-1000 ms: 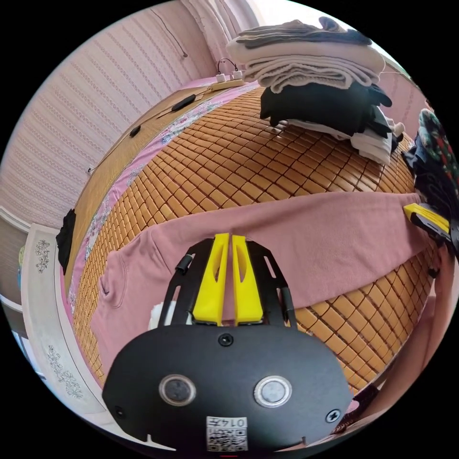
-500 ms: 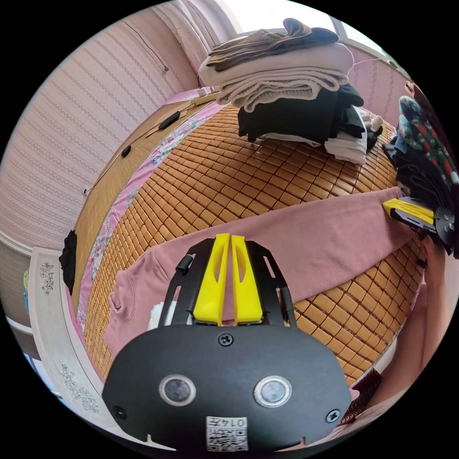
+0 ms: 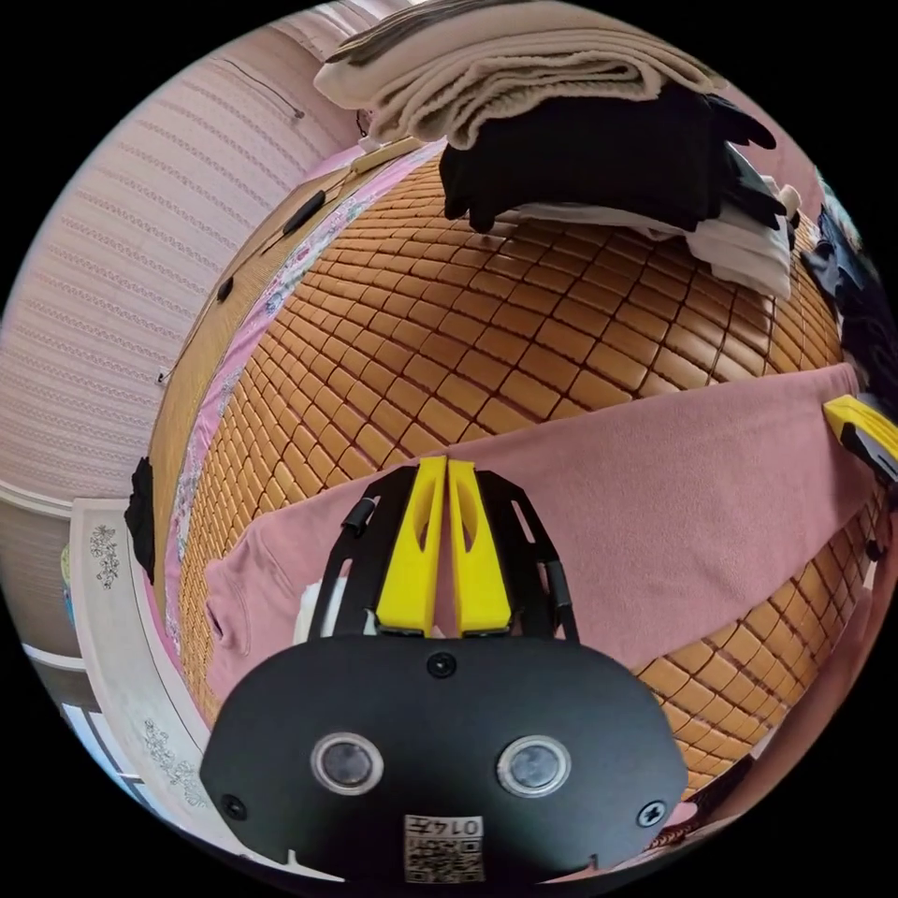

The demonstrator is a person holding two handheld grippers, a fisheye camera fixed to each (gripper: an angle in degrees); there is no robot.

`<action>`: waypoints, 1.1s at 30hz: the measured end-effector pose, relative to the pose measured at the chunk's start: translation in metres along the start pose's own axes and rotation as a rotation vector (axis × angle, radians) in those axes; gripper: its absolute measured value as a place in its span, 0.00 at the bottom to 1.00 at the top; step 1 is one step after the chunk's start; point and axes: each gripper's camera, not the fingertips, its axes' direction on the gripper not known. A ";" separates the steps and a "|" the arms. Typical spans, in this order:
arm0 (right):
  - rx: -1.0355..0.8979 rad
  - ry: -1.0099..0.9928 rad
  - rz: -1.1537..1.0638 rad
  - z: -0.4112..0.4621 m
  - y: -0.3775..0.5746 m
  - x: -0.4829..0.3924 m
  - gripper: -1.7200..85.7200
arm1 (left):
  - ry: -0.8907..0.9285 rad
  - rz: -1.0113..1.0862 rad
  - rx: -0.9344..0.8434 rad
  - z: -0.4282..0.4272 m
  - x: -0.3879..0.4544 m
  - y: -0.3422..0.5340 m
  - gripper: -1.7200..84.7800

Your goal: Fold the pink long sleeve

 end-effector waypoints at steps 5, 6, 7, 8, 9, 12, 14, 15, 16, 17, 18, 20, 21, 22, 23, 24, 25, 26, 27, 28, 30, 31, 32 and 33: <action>0.003 0.010 0.017 -0.004 -0.009 -0.011 0.01 | 0.153 -0.123 0.054 -0.015 -0.041 0.030 0.01; 0.004 0.023 0.011 -0.006 -0.012 -0.015 0.01 | 0.184 -0.143 0.097 -0.028 -0.053 0.045 0.01; 0.004 0.039 0.009 -0.008 -0.015 -0.018 0.01 | 0.208 -0.161 0.143 -0.044 -0.065 0.064 0.01; 0.004 0.047 0.009 -0.009 -0.016 -0.020 0.01 | 0.218 -0.166 0.165 -0.052 -0.072 0.075 0.01; 0.007 0.058 0.012 -0.011 -0.018 -0.022 0.01 | 0.226 -0.175 0.196 -0.069 -0.084 0.100 0.01; 0.050 0.048 0.005 -0.023 -0.024 -0.029 0.01 | 0.210 -0.200 0.178 -0.102 -0.109 0.183 0.01; 0.080 0.035 -0.031 -0.030 -0.026 -0.040 0.01 | 0.169 -0.227 0.111 -0.115 -0.119 0.246 0.01; 0.094 0.026 -0.068 -0.034 -0.028 -0.052 0.01 | 0.148 -0.255 0.050 -0.120 -0.124 0.292 0.01; 0.095 0.012 -0.118 -0.038 -0.030 -0.067 0.02 | 0.137 -0.286 -0.019 -0.123 -0.127 0.340 0.01; 0.089 0.006 -0.149 -0.040 -0.031 -0.076 0.02 | 0.129 -0.299 -0.055 -0.124 -0.127 0.363 0.01; 0.063 -0.004 -0.204 -0.044 -0.033 -0.097 0.02 | 0.105 -0.328 -0.132 -0.125 -0.126 0.410 0.01; 0.017 -0.046 -0.313 -0.054 -0.035 -0.138 0.03 | 0.090 -0.362 -0.232 -0.125 -0.122 0.474 0.01; 0.001 -0.094 -0.414 -0.061 -0.032 -0.170 0.03 | 0.095 -0.394 -0.278 -0.126 -0.121 0.511 0.01; -0.023 -0.135 -0.525 -0.068 -0.028 -0.205 0.03 | 0.106 -0.428 -0.298 -0.127 -0.121 0.543 0.02; -0.038 -0.150 -0.571 -0.071 -0.025 -0.223 0.03 | 0.114 -0.447 -0.301 -0.128 -0.121 0.556 0.02; -0.083 -0.190 -0.654 -0.076 -0.019 -0.257 0.03 | 0.129 -0.481 -0.299 -0.130 -0.123 0.581 0.02; -0.141 -0.258 -0.732 -0.080 -0.008 -0.289 0.03 | 0.146 -0.521 -0.286 -0.130 -0.127 0.602 0.02; -0.168 -0.292 -0.768 -0.082 -0.002 -0.303 0.03 | 0.155 -0.538 -0.277 -0.131 -0.129 0.611 0.02; -0.223 -0.330 -0.826 -0.085 0.012 -0.328 0.03 | 0.169 -0.569 -0.255 -0.130 -0.133 0.629 0.02; -0.279 -0.329 -0.870 -0.085 0.026 -0.349 0.03 | 0.173 -0.591 -0.242 -0.129 -0.137 0.645 0.02; -0.343 -0.280 -0.918 -0.083 0.045 -0.373 0.02 | 0.173 -0.594 -0.242 -0.123 -0.142 0.665 0.02; -0.385 -0.227 -0.951 -0.080 0.056 -0.387 0.01 | 0.178 -0.584 -0.265 -0.116 -0.144 0.677 0.02; -0.401 -0.191 -0.965 -0.077 0.061 -0.393 0.01 | 0.181 -0.575 -0.283 -0.113 -0.145 0.682 0.02; -0.411 -0.108 -0.982 -0.073 0.069 -0.403 0.01 | 0.196 -0.556 -0.332 -0.104 -0.147 0.694 0.02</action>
